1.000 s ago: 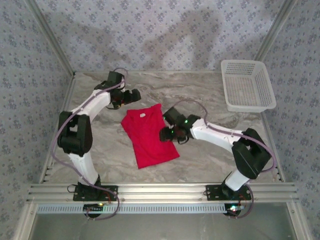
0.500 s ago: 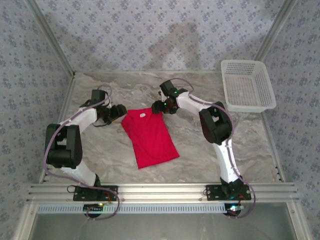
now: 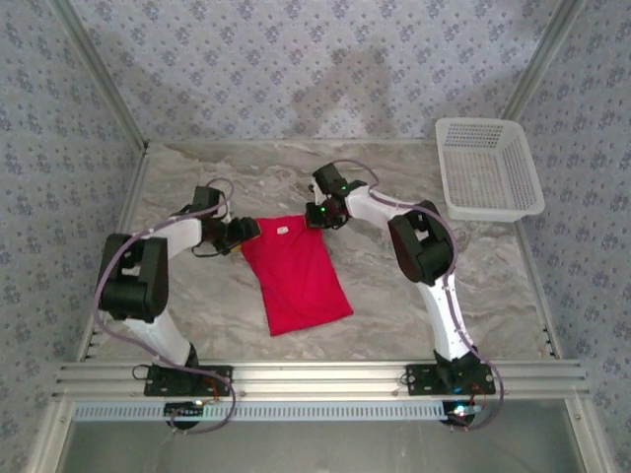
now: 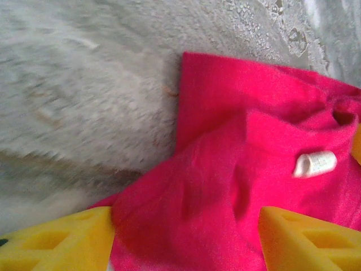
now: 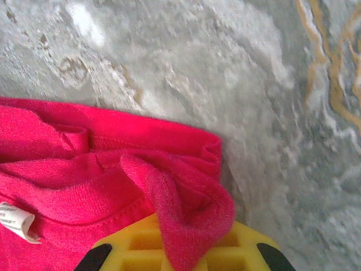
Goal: Fold the inside-out t-shirt
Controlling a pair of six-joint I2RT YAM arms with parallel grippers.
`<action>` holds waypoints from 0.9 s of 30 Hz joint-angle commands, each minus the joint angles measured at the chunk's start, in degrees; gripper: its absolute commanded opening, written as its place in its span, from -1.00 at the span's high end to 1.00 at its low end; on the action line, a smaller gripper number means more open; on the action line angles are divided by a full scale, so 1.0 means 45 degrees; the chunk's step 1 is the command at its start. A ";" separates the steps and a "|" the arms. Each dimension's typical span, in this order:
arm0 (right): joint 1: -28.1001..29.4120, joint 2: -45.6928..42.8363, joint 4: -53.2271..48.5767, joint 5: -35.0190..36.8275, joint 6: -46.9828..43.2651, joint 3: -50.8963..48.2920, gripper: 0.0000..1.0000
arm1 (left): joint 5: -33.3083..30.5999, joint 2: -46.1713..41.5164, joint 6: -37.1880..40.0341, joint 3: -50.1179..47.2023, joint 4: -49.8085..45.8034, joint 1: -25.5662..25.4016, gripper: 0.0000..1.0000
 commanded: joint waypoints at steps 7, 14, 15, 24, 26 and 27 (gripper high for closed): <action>-0.0108 -0.0104 -0.0823 0.0115 0.0116 -0.0570 0.93 | -0.0403 0.2630 0.0258 0.2460 -0.0556 -0.0976 -0.06; -0.0385 0.0249 -0.0710 -0.0284 0.0517 0.0148 1.00 | 0.0040 0.2782 -0.0181 0.2612 -0.0281 -0.1139 0.99; -0.0411 0.0221 -0.0751 -0.0350 0.0507 0.0328 1.00 | 0.0199 0.2737 -0.0233 0.2752 -0.0354 -0.1107 1.00; -0.0859 -0.0897 -0.1236 -0.0922 0.0470 0.2145 1.00 | 0.1707 0.2107 -0.0643 0.5771 -0.1098 -0.0699 1.00; -0.1094 -0.0997 -0.1701 -0.1008 0.0469 0.3086 1.00 | 0.1955 0.2117 -0.0760 0.6804 -0.1322 -0.0573 1.00; -0.1238 -0.1027 -0.1898 -0.1155 0.0486 0.3647 1.00 | 0.2068 0.2178 -0.0800 0.7372 -0.1416 -0.0485 1.00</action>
